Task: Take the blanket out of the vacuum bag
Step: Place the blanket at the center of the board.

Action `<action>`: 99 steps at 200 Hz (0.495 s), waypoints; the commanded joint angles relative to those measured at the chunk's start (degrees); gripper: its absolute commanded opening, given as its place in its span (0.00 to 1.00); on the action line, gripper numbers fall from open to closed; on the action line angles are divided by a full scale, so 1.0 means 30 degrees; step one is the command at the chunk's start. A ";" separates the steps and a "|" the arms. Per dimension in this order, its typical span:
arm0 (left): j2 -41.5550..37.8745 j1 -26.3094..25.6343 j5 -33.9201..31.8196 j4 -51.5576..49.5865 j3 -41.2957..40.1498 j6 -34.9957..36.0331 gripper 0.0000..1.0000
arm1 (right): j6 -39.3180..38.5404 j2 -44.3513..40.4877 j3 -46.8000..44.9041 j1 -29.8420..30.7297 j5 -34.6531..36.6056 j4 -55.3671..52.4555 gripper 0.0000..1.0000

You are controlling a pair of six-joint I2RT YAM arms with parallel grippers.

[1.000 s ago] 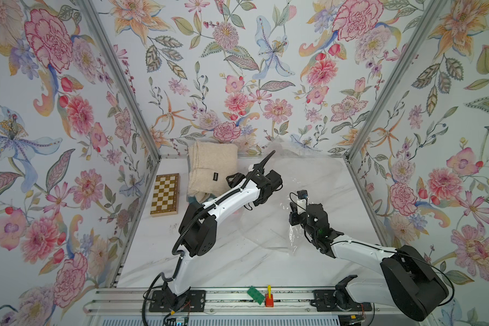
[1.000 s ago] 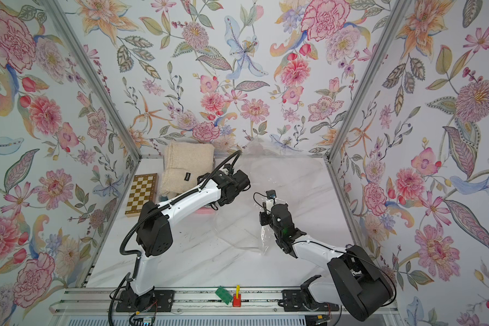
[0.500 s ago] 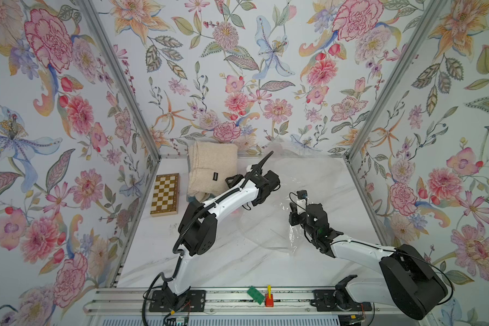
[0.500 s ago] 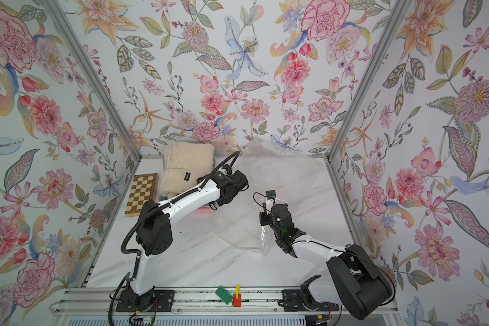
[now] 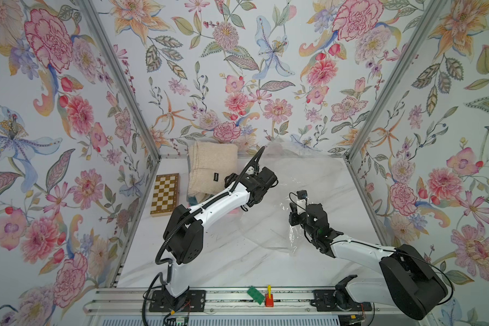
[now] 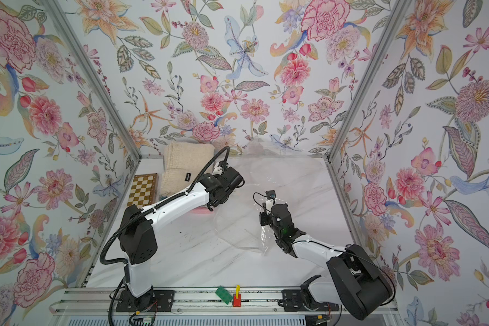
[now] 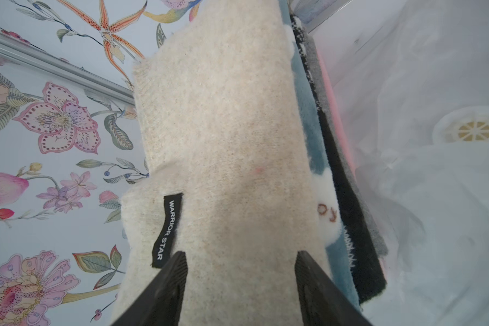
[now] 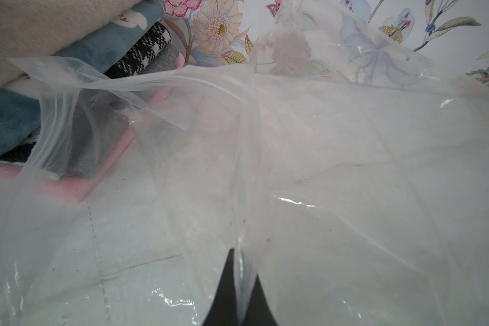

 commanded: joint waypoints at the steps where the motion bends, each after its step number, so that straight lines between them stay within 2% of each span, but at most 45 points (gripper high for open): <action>1: 0.0973 0.0513 -0.1677 -0.0816 -0.0158 -0.0141 0.63 | -0.0080 -0.0237 0.0275 -0.0132 0.0227 -0.0349 0.00; 14: 0.0867 0.0632 -0.1516 -0.0339 -0.0519 0.0027 0.60 | -0.0080 -0.0223 0.0306 -0.0132 0.0200 -0.0335 0.00; 35: 0.0596 0.0913 -0.1495 -0.0115 -0.0737 -0.0182 0.42 | -0.0053 -0.0250 0.0304 -0.0132 0.0138 -0.0337 0.00; 62: 0.0095 0.1166 -0.1172 0.0354 -0.1037 0.0030 0.28 | -0.0049 -0.0120 0.0334 -0.0132 0.0116 -0.0360 0.00; 85: -0.0368 0.1257 -0.0805 0.0881 -0.1256 0.0187 0.07 | -0.0051 -0.0100 0.0348 -0.0132 0.0107 -0.0359 0.00; 99: -0.0749 0.1298 -0.0427 0.1295 -0.1307 0.0268 0.02 | -0.0082 -0.0084 0.0352 -0.0132 0.0138 -0.0364 0.00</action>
